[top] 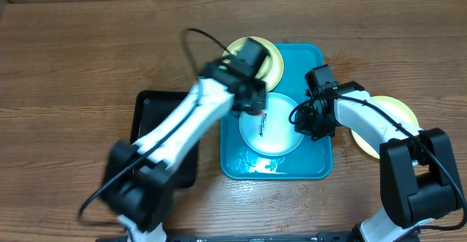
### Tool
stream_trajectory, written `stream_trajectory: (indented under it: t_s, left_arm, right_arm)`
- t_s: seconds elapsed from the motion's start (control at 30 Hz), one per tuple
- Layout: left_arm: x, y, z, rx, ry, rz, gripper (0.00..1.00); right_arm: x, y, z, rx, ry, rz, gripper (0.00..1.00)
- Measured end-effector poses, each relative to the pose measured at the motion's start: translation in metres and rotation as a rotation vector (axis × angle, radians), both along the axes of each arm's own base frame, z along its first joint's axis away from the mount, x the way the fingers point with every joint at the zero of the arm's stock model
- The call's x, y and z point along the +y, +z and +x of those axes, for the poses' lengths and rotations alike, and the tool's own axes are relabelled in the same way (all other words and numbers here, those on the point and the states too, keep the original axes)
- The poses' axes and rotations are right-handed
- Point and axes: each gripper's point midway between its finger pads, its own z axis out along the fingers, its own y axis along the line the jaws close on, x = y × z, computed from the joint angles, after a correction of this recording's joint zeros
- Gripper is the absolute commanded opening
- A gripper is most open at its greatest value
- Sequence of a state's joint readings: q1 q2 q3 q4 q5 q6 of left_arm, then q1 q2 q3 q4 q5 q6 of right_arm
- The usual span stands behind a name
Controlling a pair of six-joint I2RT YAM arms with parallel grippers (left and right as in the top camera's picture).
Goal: Clean dirty plates on tray and stack at the side
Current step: 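Carry the sponge with left gripper onto the white plate, then scrub the white plate's smear with the sponge in left gripper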
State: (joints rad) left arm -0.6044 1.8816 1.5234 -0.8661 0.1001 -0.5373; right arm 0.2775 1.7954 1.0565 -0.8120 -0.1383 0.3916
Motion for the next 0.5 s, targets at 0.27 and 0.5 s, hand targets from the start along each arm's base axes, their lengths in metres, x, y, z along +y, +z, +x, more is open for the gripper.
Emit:
stream_trajectory:
  t_s: [0.27,0.5]
  left_arm:
    - [-0.041,-0.087,-0.026,0.186,-0.032,0.017,0.04]
    - [-0.007,-0.091,-0.024,0.165,0.023,0.190,0.04]
  right_arm:
    - [0.000,0.000,0.000,0.003,0.000,0.004,0.04]
    - [0.002,0.000,-0.002,0.010,0.000,0.011,0.04]
